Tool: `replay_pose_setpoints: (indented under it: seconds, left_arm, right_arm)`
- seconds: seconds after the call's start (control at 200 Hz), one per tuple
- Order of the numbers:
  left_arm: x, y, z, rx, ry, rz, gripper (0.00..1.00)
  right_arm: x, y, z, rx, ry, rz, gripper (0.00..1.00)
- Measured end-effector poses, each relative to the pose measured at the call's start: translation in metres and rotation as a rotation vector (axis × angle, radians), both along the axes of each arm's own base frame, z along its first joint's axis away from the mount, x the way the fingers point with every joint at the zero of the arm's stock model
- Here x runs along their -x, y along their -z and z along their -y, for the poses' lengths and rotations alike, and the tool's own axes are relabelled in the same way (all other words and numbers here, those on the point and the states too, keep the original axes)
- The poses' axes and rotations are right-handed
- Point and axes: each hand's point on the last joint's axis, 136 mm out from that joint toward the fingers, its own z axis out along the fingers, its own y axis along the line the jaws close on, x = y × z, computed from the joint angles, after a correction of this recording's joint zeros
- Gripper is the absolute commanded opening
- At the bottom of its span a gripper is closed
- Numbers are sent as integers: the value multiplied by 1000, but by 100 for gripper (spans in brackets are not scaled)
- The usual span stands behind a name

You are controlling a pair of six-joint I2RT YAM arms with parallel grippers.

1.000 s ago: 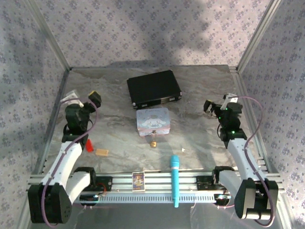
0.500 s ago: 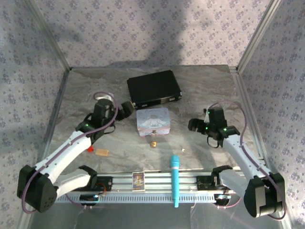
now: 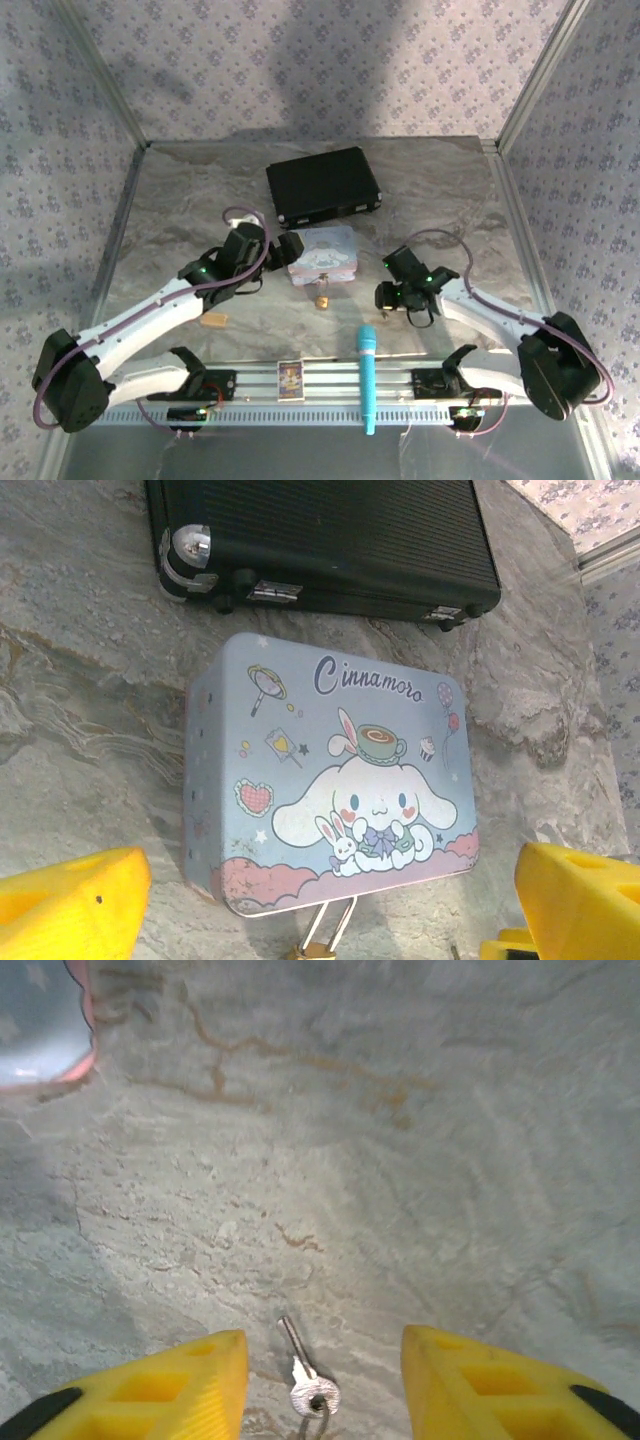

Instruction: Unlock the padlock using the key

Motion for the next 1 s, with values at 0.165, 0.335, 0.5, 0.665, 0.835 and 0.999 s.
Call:
replay_pose_setpoints:
  seconds: [0.165, 0.335, 0.5, 0.665, 0.835, 0.999]
  left_arm:
    - [3, 10, 6, -8, 6, -29, 94]
    - [2, 15, 7, -19, 0, -38, 94]
    - [1, 16, 5, -28, -9, -36, 94]
    - [0, 23, 5, -45, -13, -50, 94]
    - [-1, 25, 4, -53, -19, -51, 95]
    - [-2, 26, 1, -61, -38, -50, 96]
  right_arm:
    - [6, 7, -1, 18, 27, -22, 38]
    - [9, 9, 0, 18, 59, -36, 33]
    - [17, 13, -3, 19, 69, -53, 34]
    - [25, 18, -3, 23, 80, -73, 34]
    - [28, 19, -4, 25, 88, -74, 27]
    - [27, 22, -2, 45, 94, -74, 10]
